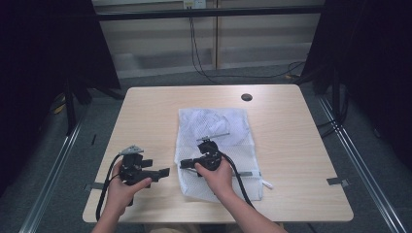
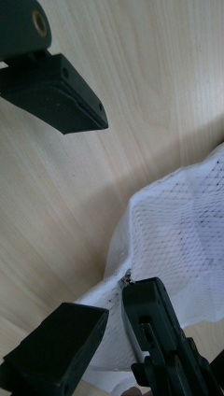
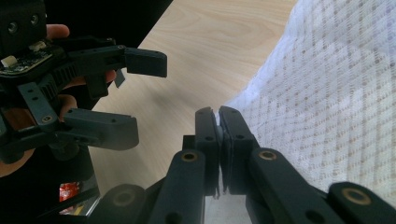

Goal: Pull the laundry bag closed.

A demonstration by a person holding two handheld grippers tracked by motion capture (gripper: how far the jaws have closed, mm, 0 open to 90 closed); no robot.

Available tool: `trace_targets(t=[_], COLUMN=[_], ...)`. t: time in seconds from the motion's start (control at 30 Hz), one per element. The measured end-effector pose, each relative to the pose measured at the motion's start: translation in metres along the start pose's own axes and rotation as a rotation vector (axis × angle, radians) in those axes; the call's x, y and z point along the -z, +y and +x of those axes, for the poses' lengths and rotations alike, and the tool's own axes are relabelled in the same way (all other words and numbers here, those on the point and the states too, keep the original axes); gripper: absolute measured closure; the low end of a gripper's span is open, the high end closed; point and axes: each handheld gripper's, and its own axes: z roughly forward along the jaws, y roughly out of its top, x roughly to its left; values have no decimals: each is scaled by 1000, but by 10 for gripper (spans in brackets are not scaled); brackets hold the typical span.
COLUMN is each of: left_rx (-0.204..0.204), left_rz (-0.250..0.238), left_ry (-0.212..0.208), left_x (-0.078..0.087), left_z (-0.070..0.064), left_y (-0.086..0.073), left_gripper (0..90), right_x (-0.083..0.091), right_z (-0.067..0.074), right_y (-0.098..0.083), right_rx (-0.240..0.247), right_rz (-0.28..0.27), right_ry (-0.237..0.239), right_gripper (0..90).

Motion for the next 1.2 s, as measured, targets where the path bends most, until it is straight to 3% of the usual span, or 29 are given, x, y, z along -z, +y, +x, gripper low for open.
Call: trace_targets(t=[0.2, 0.63, 0.87, 0.93, 1.03, 1.2], left_rx=[28, 50, 56, 39, 35, 74], left_rz=[-1, 33, 34, 33, 30, 38], left_ry=[-50, -129, -137, -144, -149, -165], left_x=[-4, -15, -18, -19, -20, -21], left_z=[-2, -7, -8, -8, -9, -9], left_y=[1, 0, 0, 0, -1, 0], left_gripper=[122, 212, 260, 321, 345, 343], right_x=[2, 4, 5, 6, 6, 6], right_z=[1, 0, 1, 1, 1, 2], right_y=[0, 1, 1, 2, 2, 3], right_rx=[1, 8, -1, 2, 7, 6], right_rz=[-6, -12, -13, -16, -18, -16], right_ry=[4, 11, 11, 9, 9, 8], right_gripper=[867, 867, 867, 867, 867, 867])
